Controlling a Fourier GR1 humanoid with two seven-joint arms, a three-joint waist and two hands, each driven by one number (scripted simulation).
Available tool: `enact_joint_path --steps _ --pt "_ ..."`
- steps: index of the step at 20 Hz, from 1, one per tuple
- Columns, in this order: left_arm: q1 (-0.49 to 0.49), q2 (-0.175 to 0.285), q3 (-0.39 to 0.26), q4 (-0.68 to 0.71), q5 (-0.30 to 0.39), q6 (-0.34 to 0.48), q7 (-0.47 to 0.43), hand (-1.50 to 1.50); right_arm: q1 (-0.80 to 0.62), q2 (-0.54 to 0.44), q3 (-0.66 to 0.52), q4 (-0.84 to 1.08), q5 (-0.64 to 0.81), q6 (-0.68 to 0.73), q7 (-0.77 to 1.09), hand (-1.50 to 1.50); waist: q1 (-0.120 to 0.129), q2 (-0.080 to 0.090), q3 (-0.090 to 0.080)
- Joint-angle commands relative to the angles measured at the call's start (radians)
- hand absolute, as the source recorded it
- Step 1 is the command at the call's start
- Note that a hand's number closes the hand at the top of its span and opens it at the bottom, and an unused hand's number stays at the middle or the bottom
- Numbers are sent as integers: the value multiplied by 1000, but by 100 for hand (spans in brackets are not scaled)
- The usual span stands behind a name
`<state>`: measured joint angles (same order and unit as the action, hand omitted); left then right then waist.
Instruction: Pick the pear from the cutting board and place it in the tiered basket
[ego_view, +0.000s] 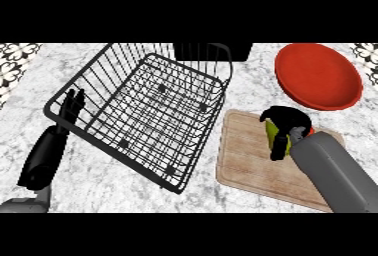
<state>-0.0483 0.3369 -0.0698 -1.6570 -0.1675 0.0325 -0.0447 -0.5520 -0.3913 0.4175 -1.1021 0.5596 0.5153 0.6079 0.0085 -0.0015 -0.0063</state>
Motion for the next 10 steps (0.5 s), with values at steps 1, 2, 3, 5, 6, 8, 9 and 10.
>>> enact_joint_path --steps 1,2,3,5,6,8,9,10 --pt "-79 -21 -3 90 0 -26 -51 0 15 34 -21 36 6 -61 -127 150 -9 5 6" --pt "-41 -36 -26 25 -21 -11 -29 0 38 61 10 30 49 -102 -130 150 -5 3 7" --pt "-10 -26 -25 -14 -25 -23 -17 0 45 -16 -18 -31 39 -45 -158 150 -7 1 6" --pt "-9 -34 -12 14 -24 -19 -51 0 44 12 15 40 104 -120 -233 150 -4 3 7" --pt "-47 -51 -44 -57 -44 -10 60 0 -10 56 4 45 111 -126 -181 150 -1 2 7" --pt "-34 -59 -33 -8 -62 -1 7 0 35 16 -10 -3 127 -143 -230 150 -8 1 7" --pt "-48 -32 0 -19 -27 -31 6 0 -24 10 -34 -19 118 -117 -214 150 -6 1 6" --pt "-20 -56 -24 -14 -53 -14 -6 0 40 -1 -15 -26 156 -178 -258 150 -8 1 6"
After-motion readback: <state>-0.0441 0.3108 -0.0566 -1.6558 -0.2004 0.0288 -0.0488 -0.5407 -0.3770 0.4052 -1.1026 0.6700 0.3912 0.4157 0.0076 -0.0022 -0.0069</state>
